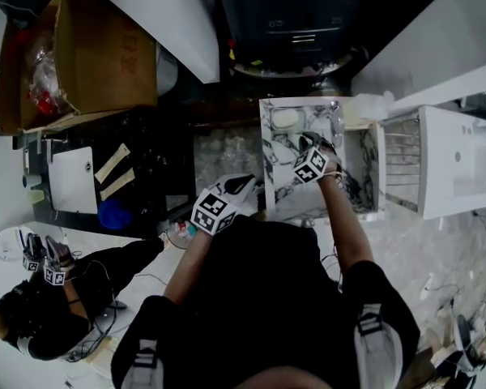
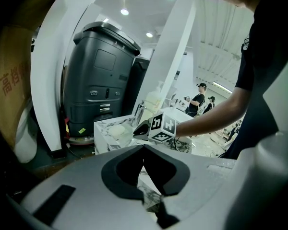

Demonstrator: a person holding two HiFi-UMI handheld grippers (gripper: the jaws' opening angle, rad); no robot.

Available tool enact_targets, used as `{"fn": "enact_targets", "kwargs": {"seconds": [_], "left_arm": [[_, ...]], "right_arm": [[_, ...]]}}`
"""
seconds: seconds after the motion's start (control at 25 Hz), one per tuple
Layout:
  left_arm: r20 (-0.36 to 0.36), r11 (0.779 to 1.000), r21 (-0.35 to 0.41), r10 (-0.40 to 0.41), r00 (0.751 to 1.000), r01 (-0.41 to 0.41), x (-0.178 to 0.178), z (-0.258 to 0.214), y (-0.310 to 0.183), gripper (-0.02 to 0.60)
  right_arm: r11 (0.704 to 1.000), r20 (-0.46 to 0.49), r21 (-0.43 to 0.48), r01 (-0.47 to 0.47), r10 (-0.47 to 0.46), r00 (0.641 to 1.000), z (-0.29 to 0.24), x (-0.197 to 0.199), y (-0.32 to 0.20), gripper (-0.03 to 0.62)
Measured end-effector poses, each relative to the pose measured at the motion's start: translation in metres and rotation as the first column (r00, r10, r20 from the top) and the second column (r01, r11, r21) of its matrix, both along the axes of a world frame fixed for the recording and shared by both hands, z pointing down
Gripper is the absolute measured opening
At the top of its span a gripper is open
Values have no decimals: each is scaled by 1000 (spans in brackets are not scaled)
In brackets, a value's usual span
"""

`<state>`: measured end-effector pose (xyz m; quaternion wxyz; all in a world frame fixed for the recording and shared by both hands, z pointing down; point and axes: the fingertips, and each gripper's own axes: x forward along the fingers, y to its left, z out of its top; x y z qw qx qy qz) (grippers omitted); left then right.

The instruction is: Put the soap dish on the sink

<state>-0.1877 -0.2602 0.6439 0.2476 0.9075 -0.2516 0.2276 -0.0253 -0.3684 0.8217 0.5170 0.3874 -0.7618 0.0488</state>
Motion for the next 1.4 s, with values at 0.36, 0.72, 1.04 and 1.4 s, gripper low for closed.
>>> {"fn": "enact_targets", "kwargs": {"seconds": [0.36,0.72,1.04,1.4], "left_arm": [[-17,1000,2,-5,1000,5,20,-9,14,-2],[-33,1000,21,-14,999,15,52,-15,32,-2],[-43,999,36,-9,999,10,86,-18,56,-2],[-42,998,70,6,999,-3,121,-29,76,-2]], "right_arm": [[1000,13,-7,5,-5,1000,-11,13,35,38],[999,89,-23,39,-37,995,-27,28,88,-5],[994,317,2,113,-108,942,-85,21,130,-6],[997,535,1,82,-70,842,-132,40,169,-6]]}}
